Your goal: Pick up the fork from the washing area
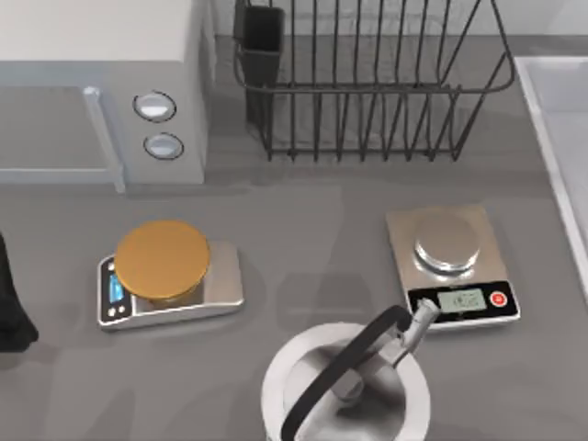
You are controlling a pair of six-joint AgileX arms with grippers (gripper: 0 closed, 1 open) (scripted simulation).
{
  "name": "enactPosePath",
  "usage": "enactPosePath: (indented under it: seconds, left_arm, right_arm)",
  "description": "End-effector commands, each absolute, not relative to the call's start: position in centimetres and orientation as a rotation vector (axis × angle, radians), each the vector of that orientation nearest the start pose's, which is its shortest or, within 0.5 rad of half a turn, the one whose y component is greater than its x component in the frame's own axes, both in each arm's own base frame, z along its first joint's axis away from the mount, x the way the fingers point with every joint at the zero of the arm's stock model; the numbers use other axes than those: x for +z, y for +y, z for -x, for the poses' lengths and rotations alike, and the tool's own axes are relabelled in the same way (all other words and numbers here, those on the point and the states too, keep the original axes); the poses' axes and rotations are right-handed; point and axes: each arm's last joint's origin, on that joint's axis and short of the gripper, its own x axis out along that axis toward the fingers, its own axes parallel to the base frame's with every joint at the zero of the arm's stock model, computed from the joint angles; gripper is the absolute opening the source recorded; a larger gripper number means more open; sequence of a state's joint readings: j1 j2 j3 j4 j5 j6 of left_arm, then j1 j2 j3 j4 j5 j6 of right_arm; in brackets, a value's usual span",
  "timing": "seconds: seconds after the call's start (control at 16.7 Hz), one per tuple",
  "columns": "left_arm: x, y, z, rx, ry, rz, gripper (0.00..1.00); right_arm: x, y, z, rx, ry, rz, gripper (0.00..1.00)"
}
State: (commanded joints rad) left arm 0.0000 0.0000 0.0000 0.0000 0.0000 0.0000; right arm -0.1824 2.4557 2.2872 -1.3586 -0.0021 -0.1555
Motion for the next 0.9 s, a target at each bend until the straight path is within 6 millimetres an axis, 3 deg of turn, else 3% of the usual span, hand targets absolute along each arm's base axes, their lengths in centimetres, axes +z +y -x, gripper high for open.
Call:
enactPosePath:
  seconds: [0.24,0.54,0.72,0.9]
  left_arm:
    - [16.0,-0.1,-10.6,0.0,0.0,0.0,1.0]
    - [16.0,-0.1,-10.6,0.0,0.0,0.0,1.0]
    - [16.0,-0.1,-10.6,0.0,0.0,0.0,1.0]
    - [16.0,-0.1,-10.6,0.0,0.0,0.0,1.0]
  right_arm:
    - [21.6,-2.1,-45.6,-0.007,1.538,-0.013,0.0]
    - [26.0,6.7,-38.2,-0.005,1.559,-0.011,0.0]
    - [26.9,9.3,-35.2,-0.007,1.569,-0.008,0.0]
    - [27.0,9.5,-34.9,-0.008,1.571,-0.008,0.0]
